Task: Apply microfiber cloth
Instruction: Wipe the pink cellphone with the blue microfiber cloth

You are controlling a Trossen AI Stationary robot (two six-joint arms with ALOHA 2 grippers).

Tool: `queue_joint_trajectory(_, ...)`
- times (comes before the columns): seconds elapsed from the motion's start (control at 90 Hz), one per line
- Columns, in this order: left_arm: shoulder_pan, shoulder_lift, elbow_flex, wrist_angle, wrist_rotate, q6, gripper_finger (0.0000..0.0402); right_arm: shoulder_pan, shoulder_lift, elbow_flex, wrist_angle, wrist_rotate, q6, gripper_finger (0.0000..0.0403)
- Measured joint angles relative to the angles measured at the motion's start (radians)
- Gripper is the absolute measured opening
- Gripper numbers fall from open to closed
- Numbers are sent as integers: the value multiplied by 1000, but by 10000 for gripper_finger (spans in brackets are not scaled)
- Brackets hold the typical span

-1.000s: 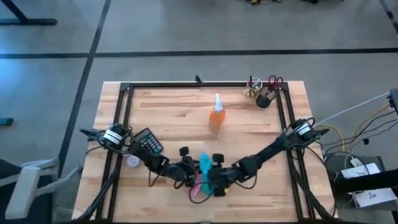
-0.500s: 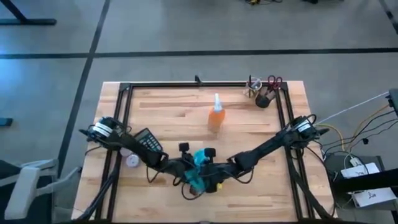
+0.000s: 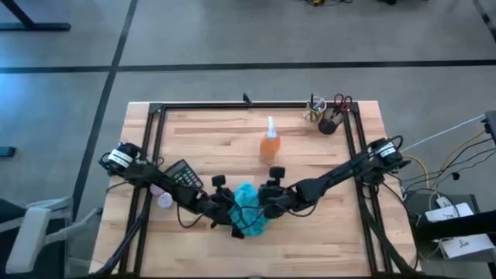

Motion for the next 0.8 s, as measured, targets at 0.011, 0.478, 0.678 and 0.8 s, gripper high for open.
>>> queue_joint_trajectory(0.011,-1,-5,-1,-7,2,0,59,1,-4,0,13,-17,-4,49)
queue_joint_trajectory(0.478,-106,-273,-26,-305,155,-251,59,9,274,-1,664,-399,-78,31)
queue_joint_trajectory(0.678,-252,-215,-28,-216,156,-353,59,-32,339,18,677,-313,-15,3)
queue_joint_trajectory(0.8,-317,-144,-27,-57,133,-338,59,-56,295,13,581,-175,-14,2)
